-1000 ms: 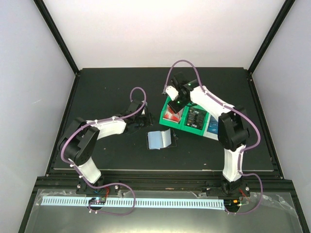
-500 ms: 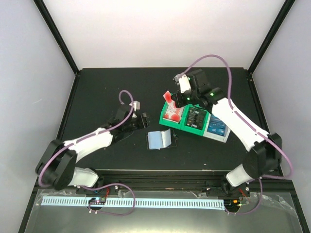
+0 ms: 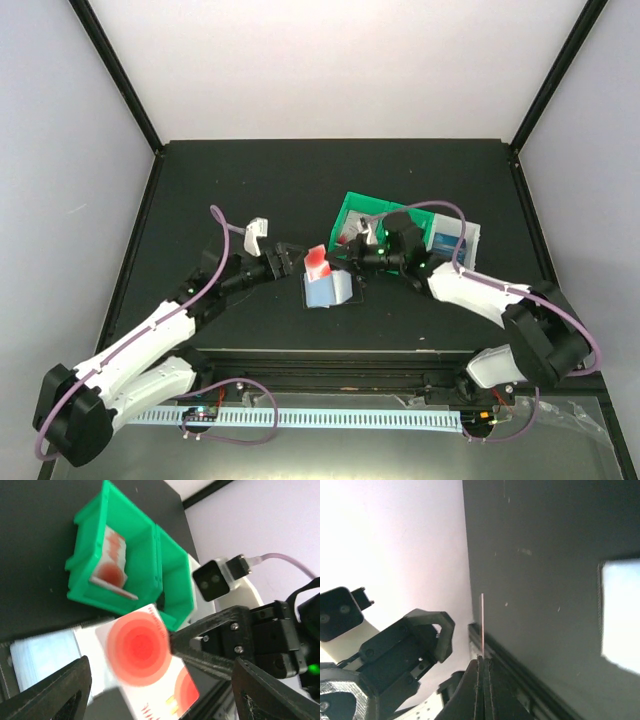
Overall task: Put the credit cards into the card holder
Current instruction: Pick up the credit card from the storage box.
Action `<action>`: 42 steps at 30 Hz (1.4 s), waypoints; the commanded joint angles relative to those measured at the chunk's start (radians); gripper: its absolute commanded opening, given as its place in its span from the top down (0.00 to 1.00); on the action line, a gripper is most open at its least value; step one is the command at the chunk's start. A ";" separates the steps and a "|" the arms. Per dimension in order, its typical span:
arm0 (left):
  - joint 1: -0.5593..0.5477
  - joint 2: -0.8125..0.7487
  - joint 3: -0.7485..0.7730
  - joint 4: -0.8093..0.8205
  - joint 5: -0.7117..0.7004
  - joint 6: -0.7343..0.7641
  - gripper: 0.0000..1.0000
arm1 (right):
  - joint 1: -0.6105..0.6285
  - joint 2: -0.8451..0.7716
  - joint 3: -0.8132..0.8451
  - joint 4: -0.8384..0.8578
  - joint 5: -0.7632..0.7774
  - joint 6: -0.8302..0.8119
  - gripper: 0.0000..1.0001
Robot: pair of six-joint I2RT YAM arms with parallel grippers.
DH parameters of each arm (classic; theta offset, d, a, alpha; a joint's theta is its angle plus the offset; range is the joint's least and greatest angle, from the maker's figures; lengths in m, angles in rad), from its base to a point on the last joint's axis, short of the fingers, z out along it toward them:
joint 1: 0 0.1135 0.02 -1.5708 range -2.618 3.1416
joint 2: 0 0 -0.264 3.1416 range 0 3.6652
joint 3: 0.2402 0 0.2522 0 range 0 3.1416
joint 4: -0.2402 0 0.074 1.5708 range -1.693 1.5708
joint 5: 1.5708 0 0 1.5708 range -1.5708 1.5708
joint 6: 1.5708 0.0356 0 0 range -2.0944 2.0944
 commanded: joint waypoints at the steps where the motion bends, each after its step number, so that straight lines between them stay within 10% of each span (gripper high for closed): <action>1: 0.005 -0.034 -0.023 -0.074 0.140 -0.083 0.21 | 0.053 -0.016 -0.128 0.377 -0.007 0.392 0.99; 15: 0.007 -0.052 -0.095 0.036 0.264 -0.225 0.33 | 0.086 -0.012 -0.183 0.550 -0.015 0.453 0.99; 26: 0.009 -0.078 -0.101 0.153 0.278 -0.316 0.98 | 0.111 -0.029 -0.175 0.590 -0.114 0.291 0.86; 38: 0.008 -0.071 -0.118 0.235 0.325 -0.384 0.99 | 0.129 -0.064 -0.129 0.503 -0.160 0.061 0.77; 42: 0.009 -0.061 -0.132 0.280 0.343 -0.423 0.98 | 0.132 -0.038 -0.123 0.515 -0.153 0.056 0.95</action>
